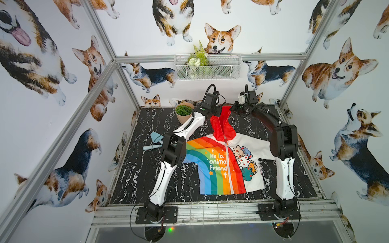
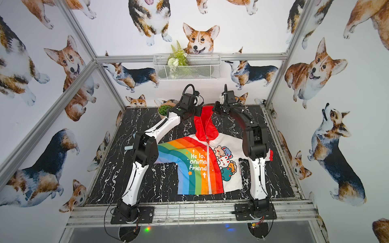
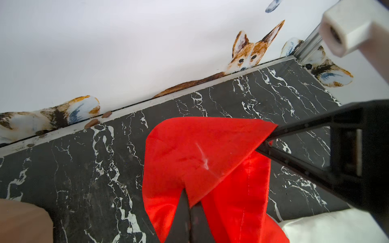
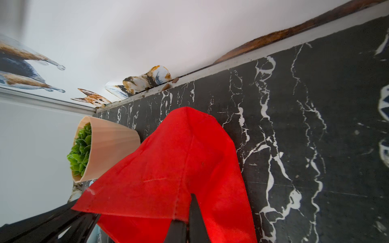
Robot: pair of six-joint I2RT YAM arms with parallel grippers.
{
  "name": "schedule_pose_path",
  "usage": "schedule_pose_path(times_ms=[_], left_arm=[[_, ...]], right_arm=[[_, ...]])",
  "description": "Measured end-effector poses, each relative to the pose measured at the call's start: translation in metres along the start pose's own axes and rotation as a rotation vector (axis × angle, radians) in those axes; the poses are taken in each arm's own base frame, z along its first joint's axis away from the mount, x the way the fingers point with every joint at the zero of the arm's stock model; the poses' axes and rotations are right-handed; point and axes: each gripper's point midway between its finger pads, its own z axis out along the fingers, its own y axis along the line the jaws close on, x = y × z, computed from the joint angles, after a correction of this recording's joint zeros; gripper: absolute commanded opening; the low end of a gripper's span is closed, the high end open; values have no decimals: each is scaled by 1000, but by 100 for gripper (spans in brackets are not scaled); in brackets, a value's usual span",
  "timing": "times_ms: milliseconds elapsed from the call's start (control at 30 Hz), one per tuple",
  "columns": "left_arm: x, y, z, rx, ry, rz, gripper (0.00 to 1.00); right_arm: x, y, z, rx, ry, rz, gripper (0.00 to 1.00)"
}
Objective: Unzip the jacket
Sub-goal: Flatten out the jacket at the center of the board.
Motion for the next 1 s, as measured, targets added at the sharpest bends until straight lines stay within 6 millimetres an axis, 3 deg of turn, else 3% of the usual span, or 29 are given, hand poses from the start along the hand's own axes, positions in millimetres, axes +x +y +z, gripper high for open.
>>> schedule_pose_path(times_ms=[233, 333, 500, 767, 900, 1000], left_arm=[[11, -3, 7, 21, 27, 15, 0], [19, -2, 13, 33, 44, 11, 0], [21, 6, 14, 23, 52, -1, 0], [25, 8, 17, 35, 63, -20, 0], [25, 13, 17, 30, 62, -31, 0], [25, 15, 17, 29, 63, -40, 0]], right_arm=[[1, -15, 2, 84, 0, -39, 0], [5, -23, 7, 111, 13, -53, 11], [9, -45, 18, 161, 24, -33, 36], [24, -56, 41, 136, 63, 25, 41], [30, -60, 39, 133, 60, 27, 56], [33, -56, 38, 102, 58, 23, 59]])
